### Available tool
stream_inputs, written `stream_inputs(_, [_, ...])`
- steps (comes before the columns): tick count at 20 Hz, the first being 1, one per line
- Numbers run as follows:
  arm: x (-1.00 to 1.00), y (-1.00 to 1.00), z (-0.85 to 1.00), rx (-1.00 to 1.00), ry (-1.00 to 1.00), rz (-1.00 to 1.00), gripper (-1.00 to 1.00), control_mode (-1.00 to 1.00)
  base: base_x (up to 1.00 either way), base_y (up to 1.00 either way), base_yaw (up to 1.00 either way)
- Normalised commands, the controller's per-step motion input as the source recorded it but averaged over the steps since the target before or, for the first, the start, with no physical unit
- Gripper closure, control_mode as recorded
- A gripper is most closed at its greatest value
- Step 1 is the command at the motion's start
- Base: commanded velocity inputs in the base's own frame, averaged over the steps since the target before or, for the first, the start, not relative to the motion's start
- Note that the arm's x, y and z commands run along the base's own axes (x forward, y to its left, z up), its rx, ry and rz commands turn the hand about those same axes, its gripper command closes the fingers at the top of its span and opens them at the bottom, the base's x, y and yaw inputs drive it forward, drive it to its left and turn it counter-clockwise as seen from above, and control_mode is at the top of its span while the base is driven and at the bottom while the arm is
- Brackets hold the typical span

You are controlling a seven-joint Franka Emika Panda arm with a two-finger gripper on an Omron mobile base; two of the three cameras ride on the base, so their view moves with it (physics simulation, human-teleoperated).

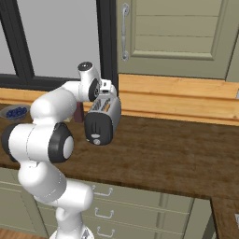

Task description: Start the toaster. Once the lever pops up, take the bread to the plate on the dining counter.

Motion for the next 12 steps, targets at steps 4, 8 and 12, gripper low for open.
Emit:
stream_inputs(4, [0.00, 0.00, 0.00, 0.00, 0.00, 0.00, -1.00, -1.00, 0.00, 0.00, 0.00])
stream_inputs(8, [0.00, 0.00, 0.00, 0.00, 0.00, 0.00, -1.00, -1.00, 0.00, 0.00, 0.00])
stream_inputs(12, [0.00, 0.00, 0.00, 0.00, 0.00, 0.00, -1.00, -1.00, 0.00, 0.00, 0.00])
